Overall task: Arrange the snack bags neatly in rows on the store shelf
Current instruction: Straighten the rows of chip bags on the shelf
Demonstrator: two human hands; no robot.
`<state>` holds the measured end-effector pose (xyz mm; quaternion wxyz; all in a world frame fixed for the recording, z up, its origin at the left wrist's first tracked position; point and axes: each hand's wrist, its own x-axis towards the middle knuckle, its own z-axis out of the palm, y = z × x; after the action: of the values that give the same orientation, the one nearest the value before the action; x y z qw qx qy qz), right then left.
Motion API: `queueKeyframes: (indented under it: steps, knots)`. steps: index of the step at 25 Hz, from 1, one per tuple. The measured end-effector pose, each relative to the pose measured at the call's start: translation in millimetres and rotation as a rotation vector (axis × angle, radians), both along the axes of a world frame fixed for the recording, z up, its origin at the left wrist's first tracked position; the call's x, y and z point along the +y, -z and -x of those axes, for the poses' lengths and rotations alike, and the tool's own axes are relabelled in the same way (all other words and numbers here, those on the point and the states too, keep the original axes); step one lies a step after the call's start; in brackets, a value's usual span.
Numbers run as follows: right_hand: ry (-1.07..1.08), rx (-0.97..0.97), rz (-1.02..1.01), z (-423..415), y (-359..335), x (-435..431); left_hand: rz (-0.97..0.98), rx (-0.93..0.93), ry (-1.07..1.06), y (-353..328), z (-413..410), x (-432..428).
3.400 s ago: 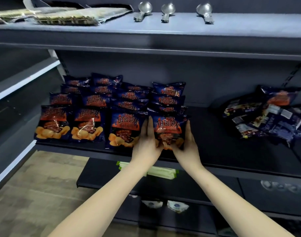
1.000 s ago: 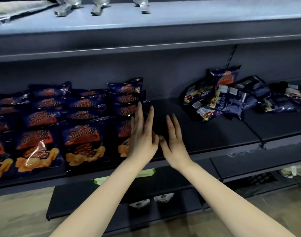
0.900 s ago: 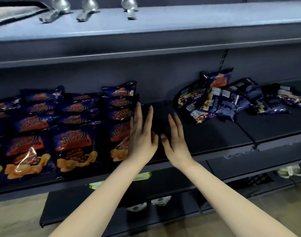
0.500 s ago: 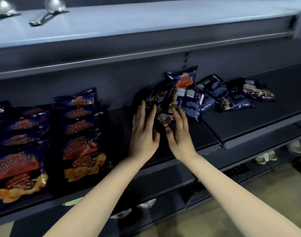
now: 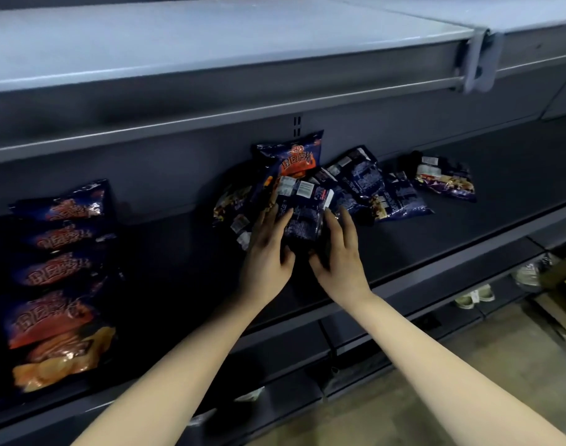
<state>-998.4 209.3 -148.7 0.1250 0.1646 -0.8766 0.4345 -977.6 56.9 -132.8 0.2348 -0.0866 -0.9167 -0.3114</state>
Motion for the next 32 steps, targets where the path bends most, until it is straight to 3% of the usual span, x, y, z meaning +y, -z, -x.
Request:
queueKeyframes:
  steps: [8, 20, 22, 26, 32]
  knots:
    - [-0.145, -0.024, -0.351, 25, 7, 13, 0.293, -0.161, -0.168, 7, 33, 13]
    - [-0.12, -0.073, -0.277, 20, 11, 12, 0.404, -0.041, -0.271, 22, 38, 19]
    - [-0.112, -0.07, -0.228, 20, 15, 12, 0.422, -0.037, -0.29, 21, 40, 21]
    - [-0.029, 0.06, 0.092, 13, 14, 20, 0.455, 0.028, -0.241, 14, 37, 32]
    - [-0.1, 0.266, 0.238, -2, -21, 40, 0.137, 0.192, -0.16, -13, 26, 43]
